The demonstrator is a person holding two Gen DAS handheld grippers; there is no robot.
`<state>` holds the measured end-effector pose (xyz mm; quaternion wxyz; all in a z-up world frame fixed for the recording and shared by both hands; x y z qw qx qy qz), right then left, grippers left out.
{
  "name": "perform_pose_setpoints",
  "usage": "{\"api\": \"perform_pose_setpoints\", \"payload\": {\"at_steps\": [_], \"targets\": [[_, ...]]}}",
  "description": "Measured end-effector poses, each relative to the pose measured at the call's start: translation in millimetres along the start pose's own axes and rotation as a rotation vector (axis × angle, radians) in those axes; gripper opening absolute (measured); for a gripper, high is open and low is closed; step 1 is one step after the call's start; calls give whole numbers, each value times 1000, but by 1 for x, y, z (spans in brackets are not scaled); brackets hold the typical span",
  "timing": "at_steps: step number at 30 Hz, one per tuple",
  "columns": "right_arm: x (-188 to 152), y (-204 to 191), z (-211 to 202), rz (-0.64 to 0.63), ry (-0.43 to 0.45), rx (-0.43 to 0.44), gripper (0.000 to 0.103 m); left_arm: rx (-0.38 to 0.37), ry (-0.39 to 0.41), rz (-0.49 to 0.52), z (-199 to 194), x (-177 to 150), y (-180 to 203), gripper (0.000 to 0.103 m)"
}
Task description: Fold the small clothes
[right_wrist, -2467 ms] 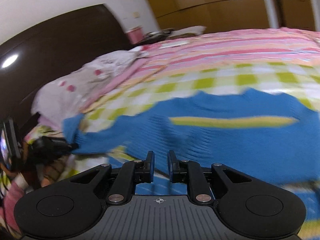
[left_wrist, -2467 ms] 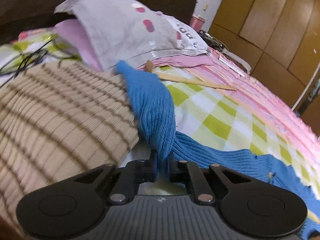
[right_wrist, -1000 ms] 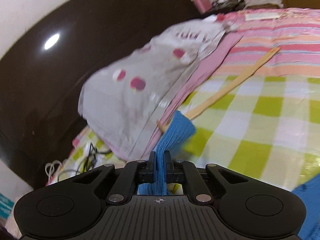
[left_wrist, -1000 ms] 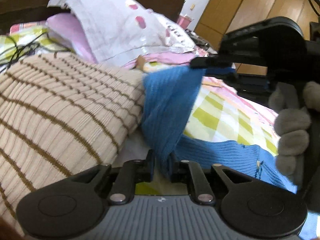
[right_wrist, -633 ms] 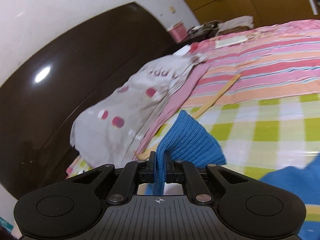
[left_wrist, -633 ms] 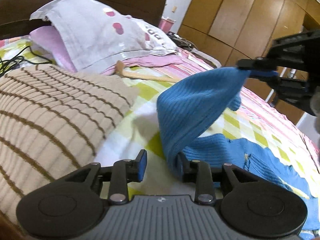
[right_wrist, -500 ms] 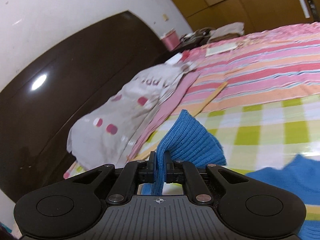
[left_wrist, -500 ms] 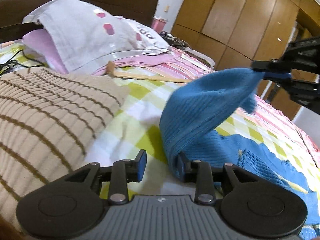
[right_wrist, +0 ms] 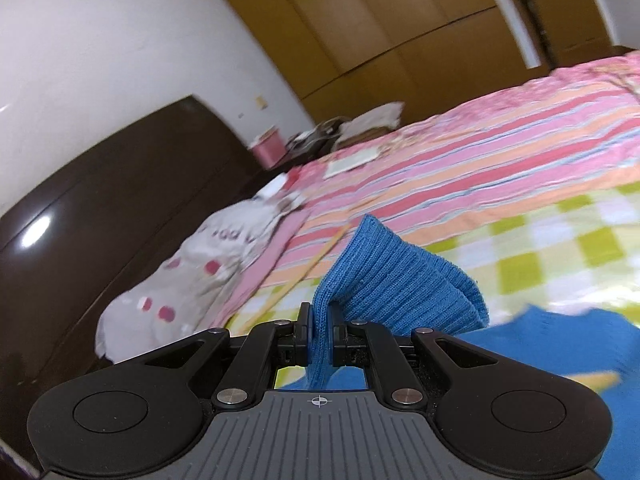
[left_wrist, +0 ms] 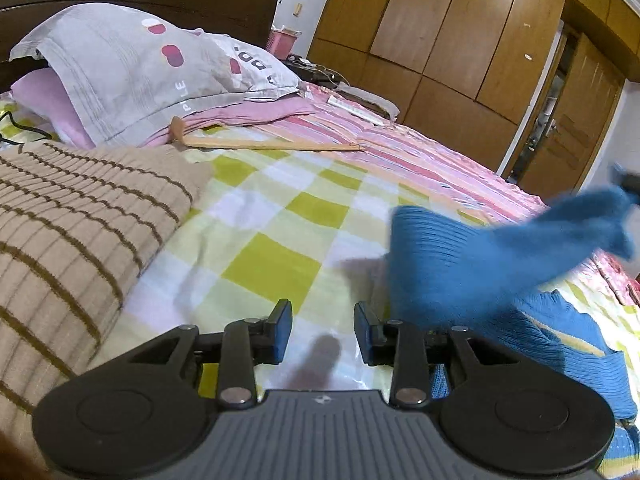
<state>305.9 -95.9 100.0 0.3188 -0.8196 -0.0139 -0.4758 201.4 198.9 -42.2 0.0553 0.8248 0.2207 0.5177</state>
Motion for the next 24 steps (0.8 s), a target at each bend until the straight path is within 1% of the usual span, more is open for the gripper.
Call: {"api": "perform_pose_setpoints", "payload": {"at_steps": [3,5,9,12,14,17,19,22,24], "targets": [[-10,23,-25,18,16,-52,7,-6,-4,14,0,-2,3,39],[-21,34,-37,3,21,-98,7,-11,-7,24,0,-3,6,39],[-52,64,-46,44,-28,-179,7,-15,-10,48,2,-4,10,39],[-69,85,-49,73,-54,-233,8,-10,-17,58,3,-6,12,39],[-77,95,-51,100,-72,-249,13,-10,-21,60,3,-7,12,39],[-85,105,-55,121,-86,-269,14,-9,-24,64,5,-8,12,39],[-87,113,-61,155,-80,-273,18,-10,-26,69,5,-9,13,39],[-91,127,-69,227,-64,-274,22,-10,-28,75,5,-10,14,39],[-91,140,-72,301,-53,-261,25,-11,-29,79,6,-10,15,39]]}}
Point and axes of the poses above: each gripper's, at about its wrist camera, not at the fingertips, and z roughly the way its jaws point, y to its right, x to its top, the point moved 1 cm from there along z, roughly the way its jaws point, and after that the axes turned 6 degrees about y, right-handed, at the moved point
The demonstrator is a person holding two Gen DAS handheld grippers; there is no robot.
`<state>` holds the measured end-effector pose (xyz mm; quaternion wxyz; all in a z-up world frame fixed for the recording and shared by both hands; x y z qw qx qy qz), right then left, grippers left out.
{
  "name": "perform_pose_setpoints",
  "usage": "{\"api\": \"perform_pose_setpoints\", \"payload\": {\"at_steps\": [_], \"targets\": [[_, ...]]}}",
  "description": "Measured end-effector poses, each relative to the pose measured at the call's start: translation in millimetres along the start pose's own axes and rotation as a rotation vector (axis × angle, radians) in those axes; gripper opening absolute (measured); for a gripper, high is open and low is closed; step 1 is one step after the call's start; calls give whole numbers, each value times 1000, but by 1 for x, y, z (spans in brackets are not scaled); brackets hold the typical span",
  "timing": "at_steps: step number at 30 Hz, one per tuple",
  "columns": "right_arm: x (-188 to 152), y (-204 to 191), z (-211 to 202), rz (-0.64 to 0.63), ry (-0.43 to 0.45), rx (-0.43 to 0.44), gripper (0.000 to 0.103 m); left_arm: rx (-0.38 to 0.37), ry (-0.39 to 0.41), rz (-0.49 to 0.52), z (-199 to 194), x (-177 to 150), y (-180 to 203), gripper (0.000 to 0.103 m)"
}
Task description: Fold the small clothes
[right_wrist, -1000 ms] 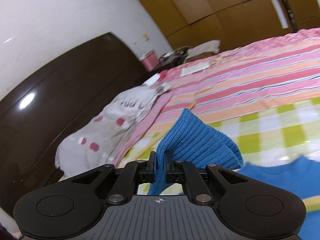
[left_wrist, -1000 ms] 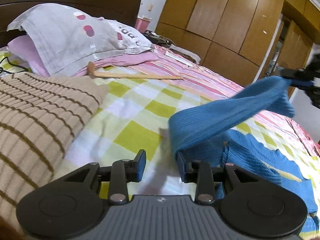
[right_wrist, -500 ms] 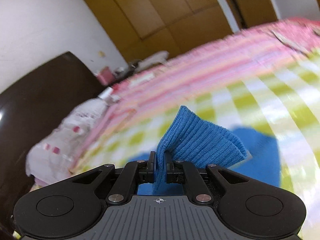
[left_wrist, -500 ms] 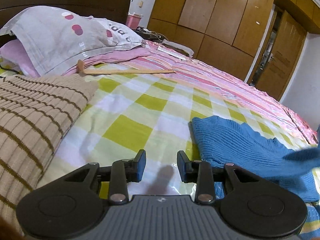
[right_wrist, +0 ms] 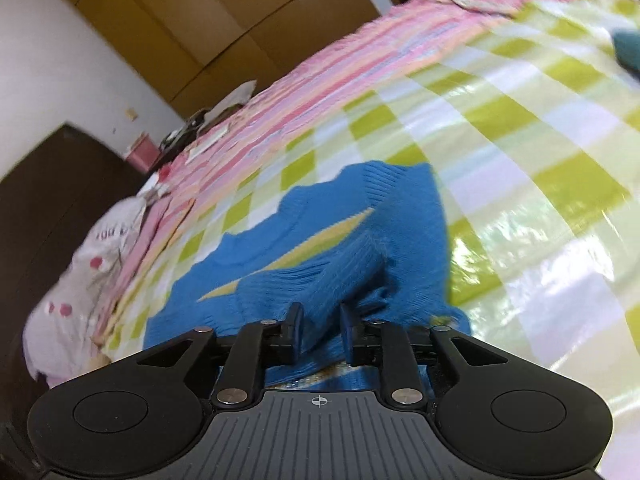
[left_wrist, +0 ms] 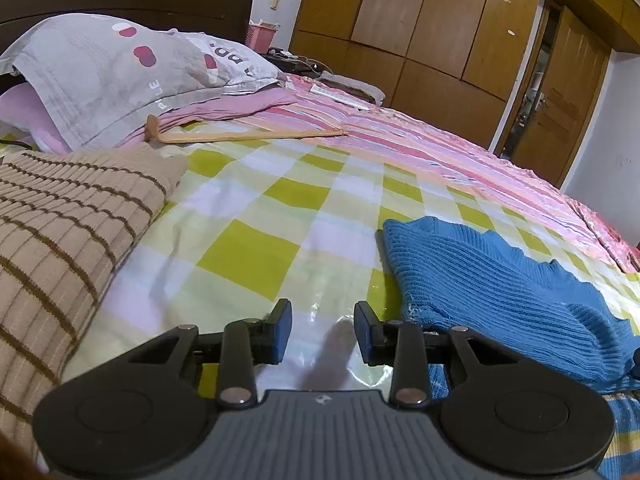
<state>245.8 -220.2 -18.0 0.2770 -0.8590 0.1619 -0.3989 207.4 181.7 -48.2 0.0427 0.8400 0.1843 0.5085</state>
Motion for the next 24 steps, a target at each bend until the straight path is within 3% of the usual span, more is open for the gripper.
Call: {"api": "perform_pose_setpoints", "payload": {"at_steps": [3,6,11,15,21,24], "targets": [[8,7,3,90,16,32,25,0,1,6,-1,-1,1,39],[14,4,11,88,29,1,25,0,0,7,1,-1,2,39],[20,-6,19,76,38,-34,8,-5,1,2,1,0,1,39],[30,-23,9,30,95,13,6,-11,6,0,0,0,2,39],[37,-43,-34,-45,237,177,5,-31,33,0,-4,1,5,39],[30,-31,-30,-62,228,148,5,-35,32,10,-4,1,8,39]]}}
Point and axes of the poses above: each gripper's, at about its wrist camera, not at the fingertips, and z roughly the way its jaws point, y to its right, x to its top, the point moved 1 cm from there along z, roughly the way its jaws point, and after that the axes turned 6 degrees about y, right-handed, at the moved point
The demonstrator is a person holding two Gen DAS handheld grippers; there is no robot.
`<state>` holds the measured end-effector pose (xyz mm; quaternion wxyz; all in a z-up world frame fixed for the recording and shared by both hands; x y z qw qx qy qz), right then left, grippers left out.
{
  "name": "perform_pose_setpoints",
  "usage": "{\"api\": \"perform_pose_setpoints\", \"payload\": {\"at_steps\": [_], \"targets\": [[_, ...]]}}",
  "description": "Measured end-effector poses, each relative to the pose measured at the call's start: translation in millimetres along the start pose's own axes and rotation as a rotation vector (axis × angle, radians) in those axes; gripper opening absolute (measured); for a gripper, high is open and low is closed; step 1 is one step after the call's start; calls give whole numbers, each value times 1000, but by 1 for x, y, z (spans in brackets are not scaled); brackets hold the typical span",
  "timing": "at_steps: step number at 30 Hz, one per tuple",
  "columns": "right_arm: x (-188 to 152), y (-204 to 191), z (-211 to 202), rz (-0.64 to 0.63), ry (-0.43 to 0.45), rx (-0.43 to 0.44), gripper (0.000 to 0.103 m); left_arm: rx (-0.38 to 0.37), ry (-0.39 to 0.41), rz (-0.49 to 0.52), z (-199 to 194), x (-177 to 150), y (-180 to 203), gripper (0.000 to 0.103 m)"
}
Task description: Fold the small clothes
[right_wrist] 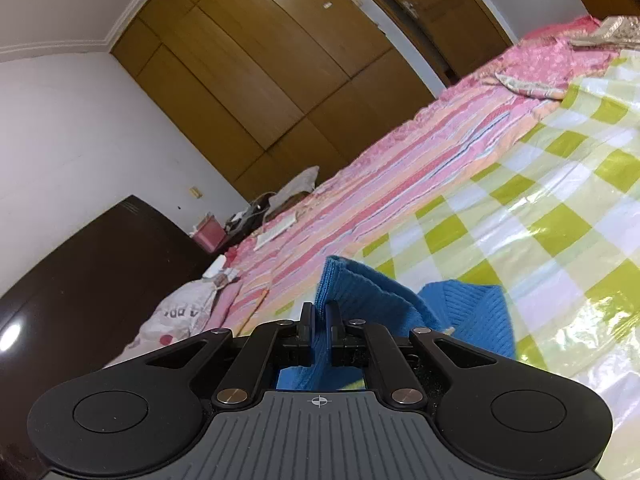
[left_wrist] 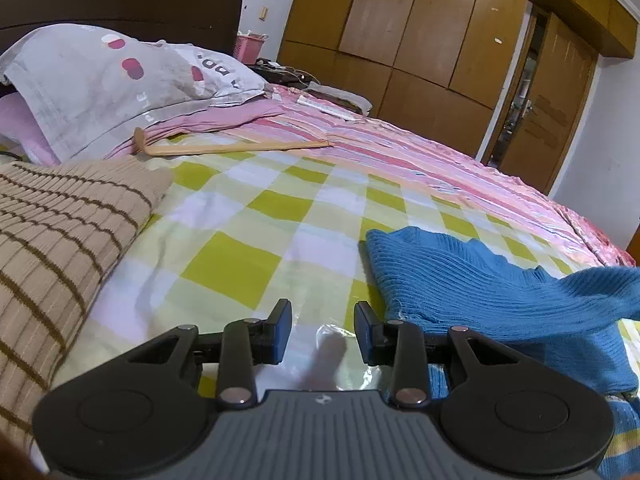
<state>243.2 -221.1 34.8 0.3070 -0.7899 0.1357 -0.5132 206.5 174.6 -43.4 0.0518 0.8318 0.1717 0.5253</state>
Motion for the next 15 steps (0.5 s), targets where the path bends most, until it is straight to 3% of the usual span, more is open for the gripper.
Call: {"api": "perform_pose_setpoints", "payload": {"at_steps": [3,7,11,15], "targets": [[-17,35,10,83,-102,-104,5,0,-13,11,1,-2,2,39],[-33,57,2,123,-168,-156,10,-9,-18,15,2,-2,3,39],[-33,58,-9,96,-179,-175,11,-13,-15,36,1,-3,7,39],[-20,52,-19,22,-126,-205,11,-13,-1,61,0,-3,11,39]]}}
Point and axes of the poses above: each gripper's, at about its wrist camera, not at the fingertips, and z roughly the way its jaws point, y to its right, x to its top, the point moved 1 cm from there along z, roughly the way its jaws point, and after that the axes turned 6 degrees about y, right-handed, at the moved point
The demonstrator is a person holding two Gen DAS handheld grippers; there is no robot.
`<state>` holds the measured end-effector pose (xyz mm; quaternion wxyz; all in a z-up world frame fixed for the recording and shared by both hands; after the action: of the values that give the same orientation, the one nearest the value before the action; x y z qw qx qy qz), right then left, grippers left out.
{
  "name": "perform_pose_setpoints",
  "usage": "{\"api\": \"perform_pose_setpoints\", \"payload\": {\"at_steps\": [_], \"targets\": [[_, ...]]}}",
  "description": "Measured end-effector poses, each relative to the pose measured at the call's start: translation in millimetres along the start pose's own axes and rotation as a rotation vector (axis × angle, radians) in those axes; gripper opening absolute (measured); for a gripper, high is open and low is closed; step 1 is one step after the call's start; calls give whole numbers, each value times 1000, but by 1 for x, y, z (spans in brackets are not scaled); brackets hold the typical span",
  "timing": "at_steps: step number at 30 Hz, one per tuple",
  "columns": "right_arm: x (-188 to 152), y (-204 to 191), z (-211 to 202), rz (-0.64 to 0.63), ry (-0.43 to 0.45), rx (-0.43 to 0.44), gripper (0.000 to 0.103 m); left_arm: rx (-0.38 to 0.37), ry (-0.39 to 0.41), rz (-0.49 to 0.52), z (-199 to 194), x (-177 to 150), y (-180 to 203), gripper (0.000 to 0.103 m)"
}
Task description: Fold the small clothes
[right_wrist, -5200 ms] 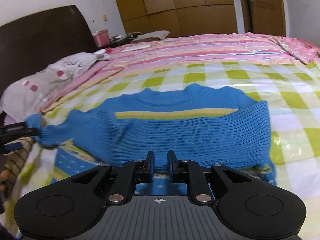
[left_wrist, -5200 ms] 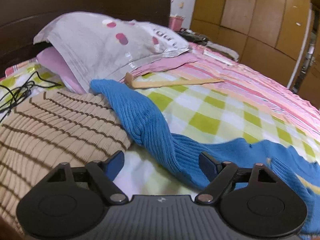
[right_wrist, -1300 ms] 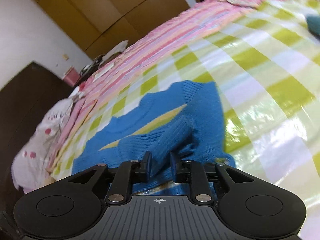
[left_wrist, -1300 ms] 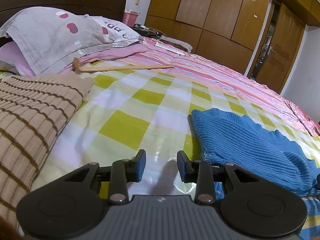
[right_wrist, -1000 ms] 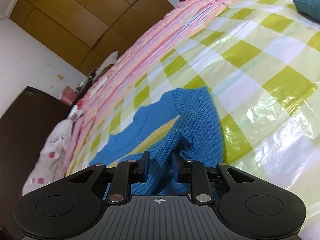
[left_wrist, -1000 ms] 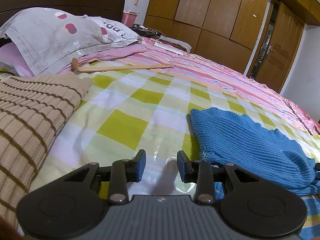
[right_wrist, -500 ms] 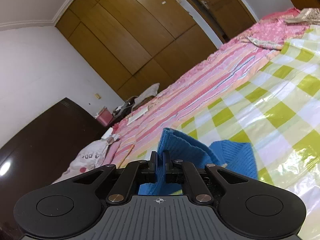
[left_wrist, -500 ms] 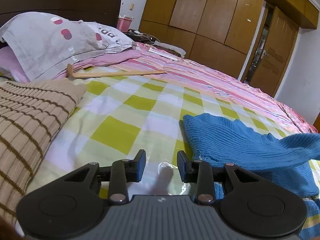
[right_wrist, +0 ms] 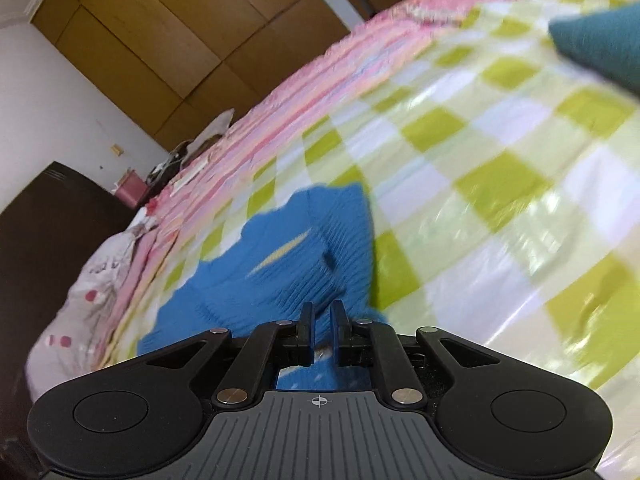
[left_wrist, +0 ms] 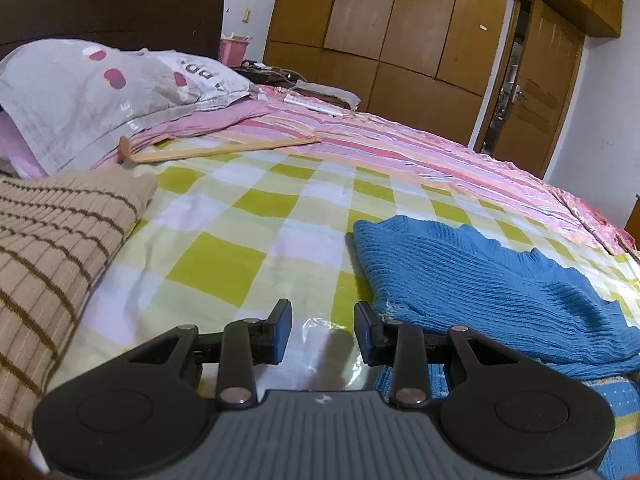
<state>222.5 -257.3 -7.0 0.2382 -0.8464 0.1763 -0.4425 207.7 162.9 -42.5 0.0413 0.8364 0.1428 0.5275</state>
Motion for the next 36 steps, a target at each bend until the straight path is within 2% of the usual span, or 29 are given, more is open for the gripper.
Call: {"api": "perform_pose_setpoints", "payload": {"at_steps": [5,9,11,16,19,24,25,28,31,36], "targets": [[16,-19,17,-106,27,19,11,-11,50,57,-5,6,14,39],[14,-35,43,-199,-21,23,11,-26,48,60,-2,12,24,39],[11,-36,52,-241,-48,-12,11,-34,47,80,1,13,32,39],[9,-24,59,-250,-57,-71,7,-69,11,134,15,9,53,39],[10,-22,60,-269,-62,-84,7,-31,-31,192,30,3,59,41],[8,-31,57,-335,-58,-117,8,-32,-44,154,31,4,48,47],[8,-34,54,-341,-43,-115,11,-29,-41,148,29,6,46,47],[5,-51,44,-397,-12,-82,11,-30,-19,141,23,12,44,46],[1,-67,47,-442,-39,-36,11,-53,2,112,21,20,43,46],[-4,-67,65,-472,-64,-78,11,-94,4,155,32,23,61,46]]}}
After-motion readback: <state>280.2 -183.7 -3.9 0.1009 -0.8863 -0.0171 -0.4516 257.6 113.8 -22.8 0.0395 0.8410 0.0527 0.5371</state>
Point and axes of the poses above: each gripper's, at about its wrist camera, not at the fingertips, and z roughly the way its jaws point, y to its right, x to its top, the point moved 1 cm from there along z, roughly the way its jaws point, and after that the axes turned 6 degrees about y, right-handed, at the moved point
